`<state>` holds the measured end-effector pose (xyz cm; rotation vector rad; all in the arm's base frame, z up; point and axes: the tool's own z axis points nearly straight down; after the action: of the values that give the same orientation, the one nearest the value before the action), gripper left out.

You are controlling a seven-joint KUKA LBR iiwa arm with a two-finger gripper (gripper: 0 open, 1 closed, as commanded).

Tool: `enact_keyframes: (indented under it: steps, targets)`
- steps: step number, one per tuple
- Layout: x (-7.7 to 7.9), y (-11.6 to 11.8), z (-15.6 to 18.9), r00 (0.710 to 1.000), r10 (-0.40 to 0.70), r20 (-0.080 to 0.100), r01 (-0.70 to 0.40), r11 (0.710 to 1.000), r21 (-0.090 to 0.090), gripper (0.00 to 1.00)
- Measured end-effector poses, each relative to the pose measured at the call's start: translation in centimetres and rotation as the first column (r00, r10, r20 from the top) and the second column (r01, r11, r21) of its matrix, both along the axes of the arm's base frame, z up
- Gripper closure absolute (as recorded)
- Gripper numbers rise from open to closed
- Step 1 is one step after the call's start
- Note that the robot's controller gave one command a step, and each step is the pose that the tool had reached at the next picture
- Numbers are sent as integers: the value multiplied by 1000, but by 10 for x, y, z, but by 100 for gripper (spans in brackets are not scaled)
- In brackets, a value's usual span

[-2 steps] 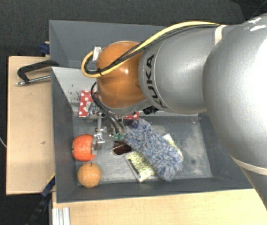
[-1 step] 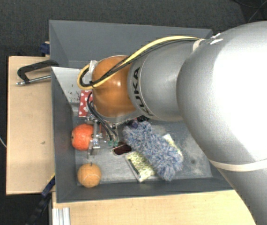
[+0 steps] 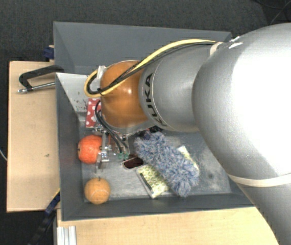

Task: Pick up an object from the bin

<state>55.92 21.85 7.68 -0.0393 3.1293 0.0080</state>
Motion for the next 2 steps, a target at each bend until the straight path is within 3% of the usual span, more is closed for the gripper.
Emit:
enact_keyframes:
  steps: [1, 2]
  targets:
    - [6, 14, 121, 999, -35, -7, 35, 999, -2, 100]
    - [6, 14, 121, 999, -35, -8, 35, 999, -2, 100]
